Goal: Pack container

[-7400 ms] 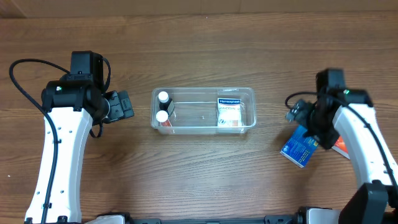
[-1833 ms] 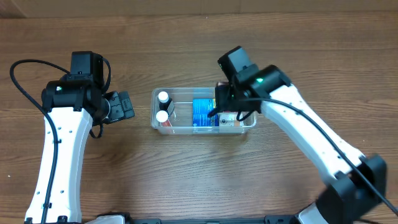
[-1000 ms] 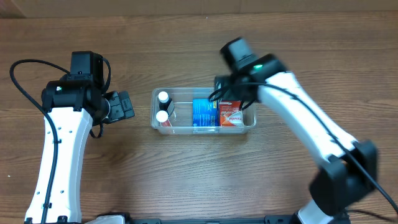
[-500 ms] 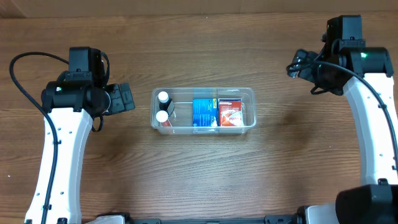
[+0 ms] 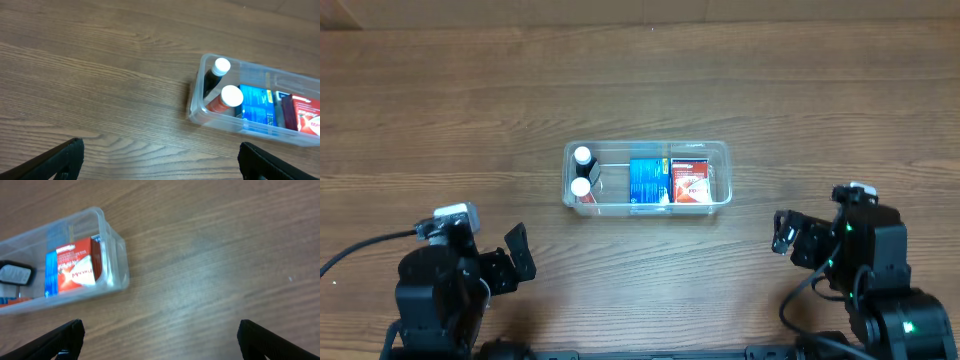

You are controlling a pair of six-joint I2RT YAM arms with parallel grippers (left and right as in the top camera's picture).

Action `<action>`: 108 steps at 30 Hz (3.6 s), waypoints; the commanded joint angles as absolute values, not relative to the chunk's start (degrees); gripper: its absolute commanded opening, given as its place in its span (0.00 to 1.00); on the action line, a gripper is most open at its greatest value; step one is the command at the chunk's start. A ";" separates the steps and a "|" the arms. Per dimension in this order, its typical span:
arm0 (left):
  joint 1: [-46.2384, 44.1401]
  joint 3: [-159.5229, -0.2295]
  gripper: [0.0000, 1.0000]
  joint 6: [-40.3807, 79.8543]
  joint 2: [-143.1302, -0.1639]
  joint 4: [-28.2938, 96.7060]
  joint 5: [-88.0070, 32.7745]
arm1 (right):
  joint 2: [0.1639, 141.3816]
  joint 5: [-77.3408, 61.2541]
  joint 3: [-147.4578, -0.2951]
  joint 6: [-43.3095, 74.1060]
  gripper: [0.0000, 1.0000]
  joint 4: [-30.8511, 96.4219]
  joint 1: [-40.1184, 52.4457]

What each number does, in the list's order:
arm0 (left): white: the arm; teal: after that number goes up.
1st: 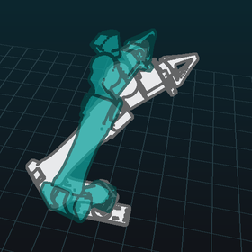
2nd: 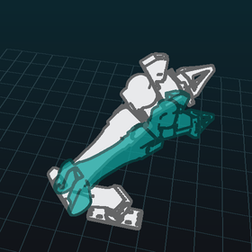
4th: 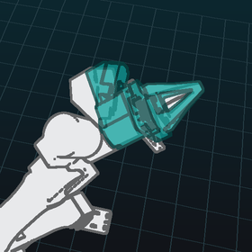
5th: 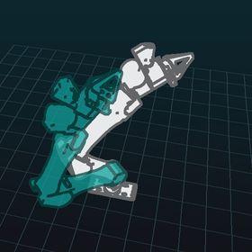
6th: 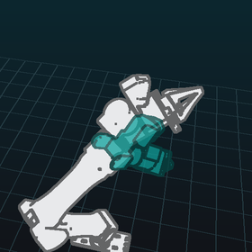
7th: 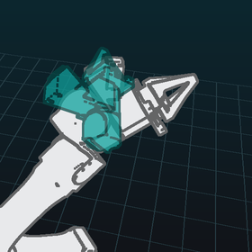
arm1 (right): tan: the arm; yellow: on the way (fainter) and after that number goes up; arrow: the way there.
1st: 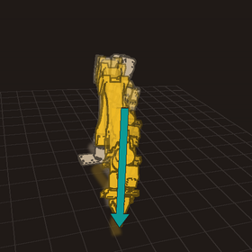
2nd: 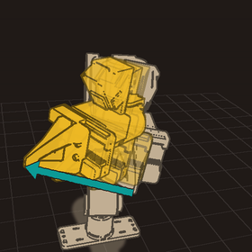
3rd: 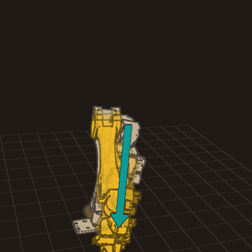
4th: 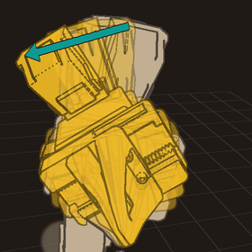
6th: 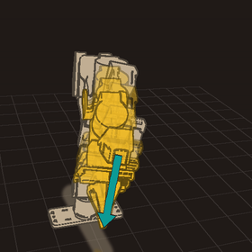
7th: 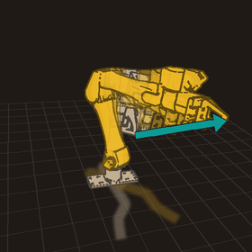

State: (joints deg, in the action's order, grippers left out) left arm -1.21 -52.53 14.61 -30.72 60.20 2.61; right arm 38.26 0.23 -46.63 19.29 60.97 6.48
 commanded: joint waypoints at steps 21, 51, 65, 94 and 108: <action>-1.54 -51.75 1.00 15.84 -29.61 60.23 1.65 | 22.81 -0.19 -34.09 4.19 1.00 43.24 6.81; -1.54 -51.75 1.00 15.86 -29.61 60.23 1.65 | 0.16 -0.10 -0.45 4.47 1.00 4.80 6.79; -1.54 -42.39 1.00 14.76 -20.43 57.67 6.83 | 0.16 -0.10 -0.45 4.47 1.00 4.82 6.79; -1.54 -0.27 1.00 4.69 -0.73 4.43 -0.03 | 0.16 -0.10 -0.45 4.45 1.00 4.82 6.79; -1.54 -0.27 1.00 4.69 -0.73 4.43 -0.03 | 0.16 -0.10 -0.45 4.47 1.00 4.82 6.79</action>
